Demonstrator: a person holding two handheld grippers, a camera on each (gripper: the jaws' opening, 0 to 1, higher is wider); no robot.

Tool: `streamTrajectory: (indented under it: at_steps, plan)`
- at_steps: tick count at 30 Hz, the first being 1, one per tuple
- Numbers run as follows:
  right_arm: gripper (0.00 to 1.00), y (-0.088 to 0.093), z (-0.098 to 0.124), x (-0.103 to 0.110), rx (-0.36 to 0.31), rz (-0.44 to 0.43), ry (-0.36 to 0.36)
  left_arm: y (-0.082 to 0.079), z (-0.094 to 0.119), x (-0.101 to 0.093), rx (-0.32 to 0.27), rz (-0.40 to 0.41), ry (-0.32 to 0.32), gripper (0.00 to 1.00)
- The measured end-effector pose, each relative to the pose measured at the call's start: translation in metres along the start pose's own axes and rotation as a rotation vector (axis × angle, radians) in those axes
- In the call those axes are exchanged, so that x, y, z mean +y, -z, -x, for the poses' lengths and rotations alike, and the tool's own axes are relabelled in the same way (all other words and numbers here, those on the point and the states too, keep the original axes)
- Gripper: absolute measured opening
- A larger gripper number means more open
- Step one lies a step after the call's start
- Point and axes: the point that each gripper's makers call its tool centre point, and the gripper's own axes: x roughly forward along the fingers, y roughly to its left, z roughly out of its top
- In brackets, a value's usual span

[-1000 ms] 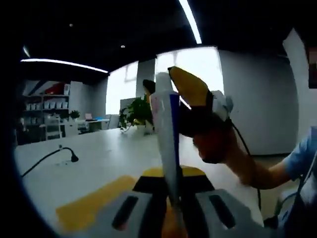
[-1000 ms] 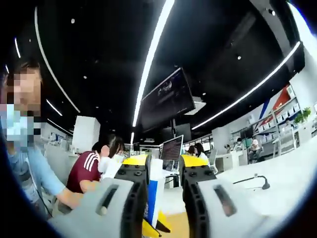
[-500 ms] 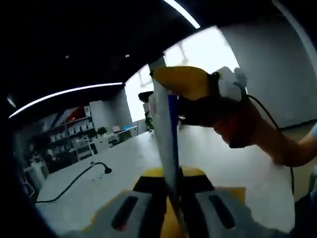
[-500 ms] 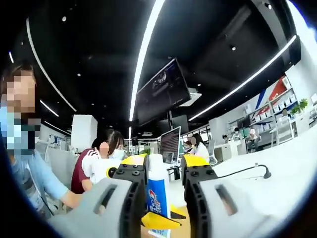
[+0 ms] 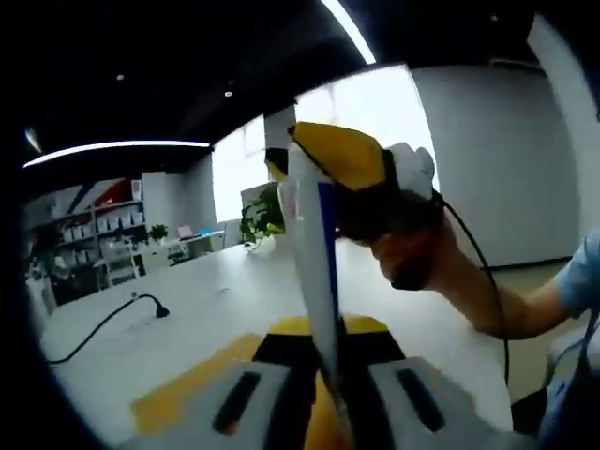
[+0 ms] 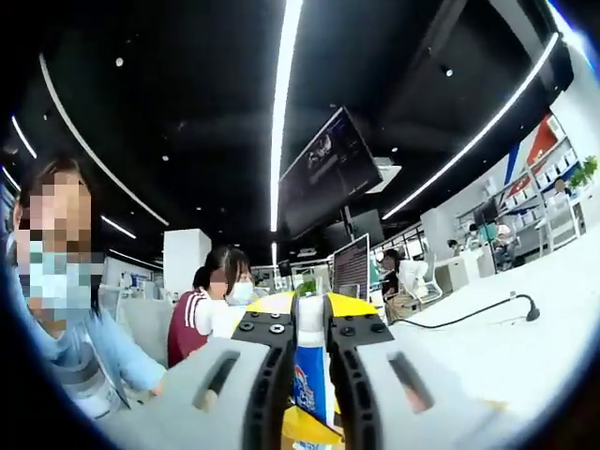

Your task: Pick up the toothpaste unscrew the cap squeeze it onto the small board screw the cap back on and return it to the table

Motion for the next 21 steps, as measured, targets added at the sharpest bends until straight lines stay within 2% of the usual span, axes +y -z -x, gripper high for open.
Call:
streamTrajectory:
  at_steps: [4,6,9,10,12,13,14,16,17,18,20,21]
  plan:
    - [0.1,-0.002,0.0,0.003,-0.019,-0.023,-0.03,-0.003,0.002,-0.009,-0.017,0.073,0.078,0.06]
    - [0.1,-0.004,0.0,0.008,-0.029,-0.037,-0.056,-0.004,0.002,-0.013,-0.025,0.082,0.099,0.06]
    - [0.09,-0.01,0.001,0.018,-0.062,-0.124,-0.137,-0.01,0.005,-0.033,-0.045,0.171,0.227,0.06]
    - [0.09,-0.012,0.0,0.021,-0.077,-0.134,-0.164,-0.013,0.008,-0.045,-0.059,0.202,0.315,0.05]
    - [0.09,-0.017,0.003,0.04,-0.096,-0.252,-0.284,-0.022,0.018,-0.07,-0.076,0.352,0.501,0.05]
    - [0.09,-0.019,0.004,0.046,-0.104,-0.292,-0.334,-0.025,0.021,-0.078,-0.092,0.358,0.56,0.05]
    - [0.09,-0.02,0.006,0.053,-0.104,-0.332,-0.393,-0.029,0.032,-0.096,-0.094,0.408,0.695,0.05]
    - [0.1,-0.024,0.006,0.063,-0.136,-0.389,-0.466,-0.037,0.044,-0.111,-0.102,0.51,0.84,0.05]
    - [0.1,-0.024,0.006,0.065,-0.136,-0.402,-0.476,-0.036,0.044,-0.112,-0.099,0.512,0.855,0.05]
    - [0.1,-0.023,0.005,0.067,-0.138,-0.423,-0.492,-0.034,0.042,-0.111,-0.106,0.495,0.835,0.05]
    - [0.1,-0.021,0.005,0.065,-0.135,-0.414,-0.485,-0.033,0.037,-0.108,-0.132,0.419,0.77,0.06]
    - [0.1,-0.021,0.005,0.064,-0.133,-0.402,-0.475,-0.032,0.035,-0.106,-0.137,0.41,0.75,0.06]
